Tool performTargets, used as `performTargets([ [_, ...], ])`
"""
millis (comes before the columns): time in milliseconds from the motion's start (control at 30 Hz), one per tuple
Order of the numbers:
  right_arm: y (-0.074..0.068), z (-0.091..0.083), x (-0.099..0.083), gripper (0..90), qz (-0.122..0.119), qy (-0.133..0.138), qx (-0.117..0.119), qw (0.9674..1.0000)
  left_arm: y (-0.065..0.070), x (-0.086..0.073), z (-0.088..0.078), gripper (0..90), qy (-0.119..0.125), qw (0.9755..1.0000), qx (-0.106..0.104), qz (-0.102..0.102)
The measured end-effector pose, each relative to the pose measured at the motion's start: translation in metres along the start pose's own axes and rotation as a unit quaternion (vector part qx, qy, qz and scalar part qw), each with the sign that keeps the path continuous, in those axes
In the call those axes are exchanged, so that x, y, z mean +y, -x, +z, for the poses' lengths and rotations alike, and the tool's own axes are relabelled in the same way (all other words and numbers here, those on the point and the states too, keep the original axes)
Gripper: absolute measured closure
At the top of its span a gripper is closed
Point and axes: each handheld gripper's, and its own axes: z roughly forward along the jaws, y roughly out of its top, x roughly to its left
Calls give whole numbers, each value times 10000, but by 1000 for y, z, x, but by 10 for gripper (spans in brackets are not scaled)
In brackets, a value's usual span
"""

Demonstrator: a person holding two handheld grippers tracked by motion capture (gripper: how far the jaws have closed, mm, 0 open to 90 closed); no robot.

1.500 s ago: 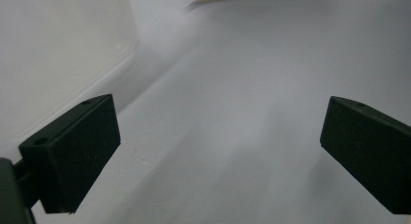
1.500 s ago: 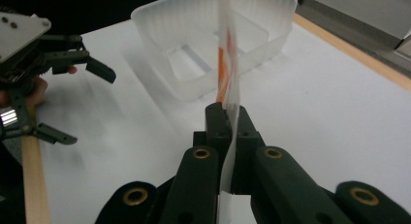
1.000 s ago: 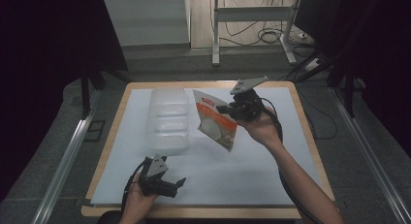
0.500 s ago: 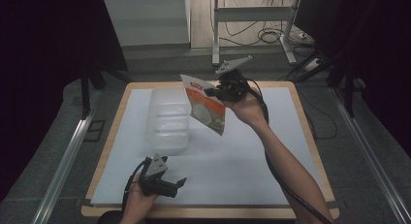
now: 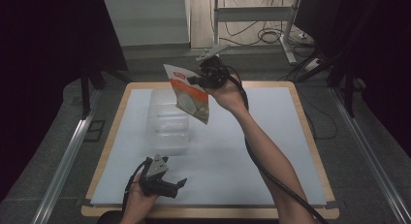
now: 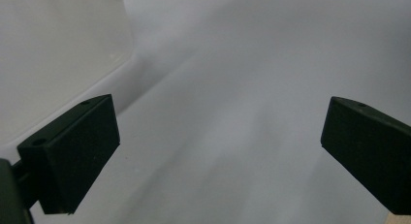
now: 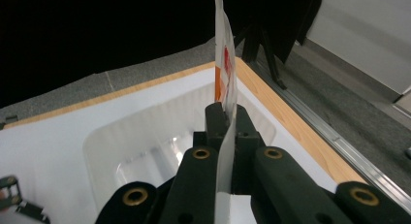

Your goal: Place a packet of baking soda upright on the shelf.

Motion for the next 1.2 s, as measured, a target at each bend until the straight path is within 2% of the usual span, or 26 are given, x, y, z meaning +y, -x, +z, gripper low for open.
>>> performTargets([
  [267, -1, 32, 15, 893, -25, 64, 107, 9999, 0, 0, 0, 4, -4, 10000, -34, -4],
  [467, -4, 52, 22, 893, -135, 89, 221, 9996, 0, 0, 1, 5, -31, 10000, -60, 6],
  [500, -5, 61, 23, 893, -176, 106, 295, 9994, 1, 0, 2, 5, -11, 10000, -74, -3],
  [600, -5, 68, 23, 893, -203, 82, 336, 9992, 2, 0, 3, 5, -17, 10000, -95, 6],
  [633, -7, 77, 24, 893, -233, 30, 376, 9990, 2, 1, 3, 5, -30, 9999, -100, 17],
  [700, -8, 83, 24, 892, -290, -14, 380, 9989, 2, 1, 3, 5, -19, 9999, -103, 5],
  [867, -10, 96, 24, 892, -435, -138, 365, 9983, 2, 1, 3, 6, -40, 9999, -104, 35],
  [1033, -11, 107, 18, 891, -352, -126, 421, 9984, 3, 1, 3, 7, -53, 9999, -118, 62],
  [1200, -10, 119, 3, 889, -234, -278, 462, 9983, 3, 1, 3, 7, -60, 9999, -133, 47],
])
